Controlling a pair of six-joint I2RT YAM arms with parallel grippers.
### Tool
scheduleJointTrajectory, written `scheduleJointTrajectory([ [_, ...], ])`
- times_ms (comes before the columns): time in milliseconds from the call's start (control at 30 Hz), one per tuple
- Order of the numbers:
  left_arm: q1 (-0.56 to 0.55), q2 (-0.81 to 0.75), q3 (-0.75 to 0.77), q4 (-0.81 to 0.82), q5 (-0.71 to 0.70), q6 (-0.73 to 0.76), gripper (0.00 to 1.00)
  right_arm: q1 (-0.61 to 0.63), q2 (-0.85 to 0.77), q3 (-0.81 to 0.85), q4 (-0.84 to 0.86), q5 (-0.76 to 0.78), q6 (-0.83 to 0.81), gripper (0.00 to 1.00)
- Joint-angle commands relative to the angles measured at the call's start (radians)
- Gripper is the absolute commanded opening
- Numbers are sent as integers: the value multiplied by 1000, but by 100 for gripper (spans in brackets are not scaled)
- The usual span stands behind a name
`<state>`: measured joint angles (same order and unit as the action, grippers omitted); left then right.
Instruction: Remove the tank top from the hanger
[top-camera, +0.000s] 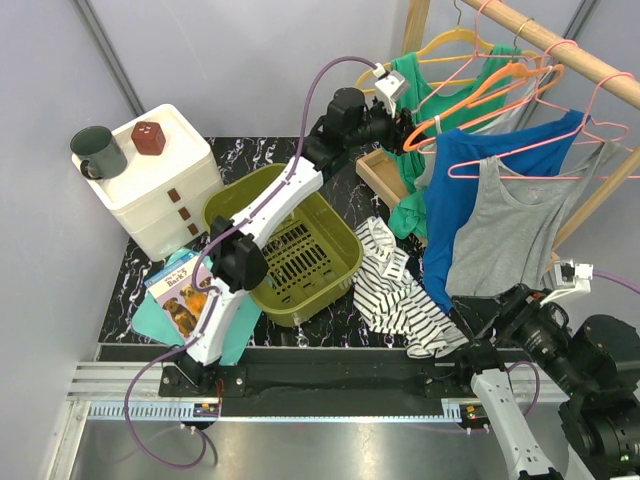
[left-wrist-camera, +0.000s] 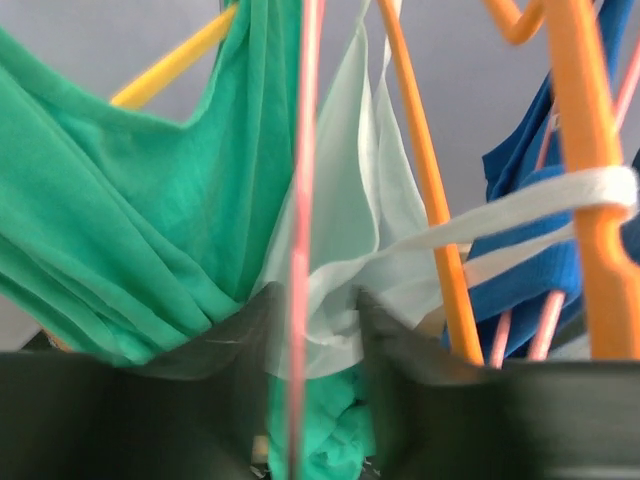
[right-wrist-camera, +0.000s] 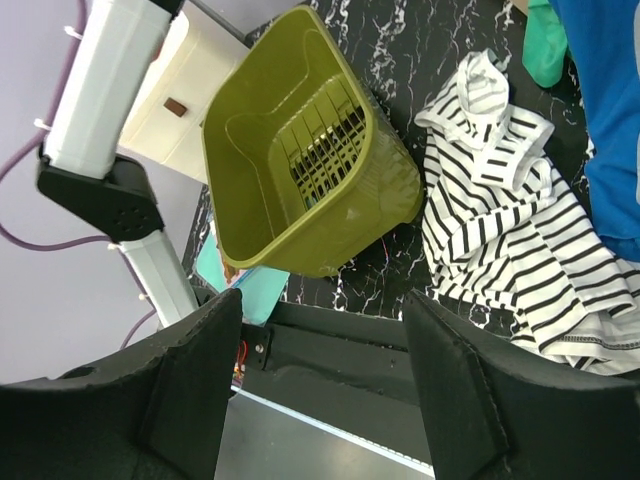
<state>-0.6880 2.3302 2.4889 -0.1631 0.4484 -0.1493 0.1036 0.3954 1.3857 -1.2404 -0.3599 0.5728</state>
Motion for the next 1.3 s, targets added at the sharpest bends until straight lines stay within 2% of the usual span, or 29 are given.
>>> scheduleJointTrajectory([
  [0, 24, -147, -82, 56, 4, 5, 63, -7, 11, -51, 47, -30, -16, 74],
  [67, 39, -196, -131, 60, 31, -10, 72, -7, 19, -69, 48, -30, -24, 75],
  [200, 51, -317, -229, 27, 47, 4, 79, -8, 48, -131, 68, -31, -25, 76],
  [400, 77, -588, -497, -30, 87, 11, 84, -8, 92, -241, 185, -68, -5, 76],
  [467, 99, -673, -654, -27, 137, -15, 86, -8, 109, -290, 243, -95, 12, 76],
  [500, 105, -780, -720, 14, 144, -27, 86, -8, 117, -309, 263, -105, 16, 77],
  [533, 104, -830, -852, 29, 138, -45, 88, -8, 125, -326, 281, -114, 22, 77],
  [633, 110, -1026, -1076, 73, 51, -90, 89, -8, 155, -381, 337, -119, 32, 79],
  [700, 111, -1106, -1218, 98, 7, -171, 89, -7, 178, -424, 381, -120, 38, 82],
  [767, 114, -1224, -1307, 143, 24, -231, 90, -5, 201, -477, 435, -122, 53, 88],
  [833, 113, -1322, -1424, 220, 77, -320, 90, 1, 210, -525, 488, -131, 88, 100],
  [900, 113, -1382, -1511, 264, 107, -384, 90, 31, 229, -595, 553, -122, 110, 100],
  [1167, 113, -1675, -1648, 166, 116, -417, 90, 211, 370, -787, 694, 182, 211, 100],
  [1267, 113, -1720, -1664, 122, 130, -432, 90, 281, 473, -818, 759, 294, 234, 100],
])
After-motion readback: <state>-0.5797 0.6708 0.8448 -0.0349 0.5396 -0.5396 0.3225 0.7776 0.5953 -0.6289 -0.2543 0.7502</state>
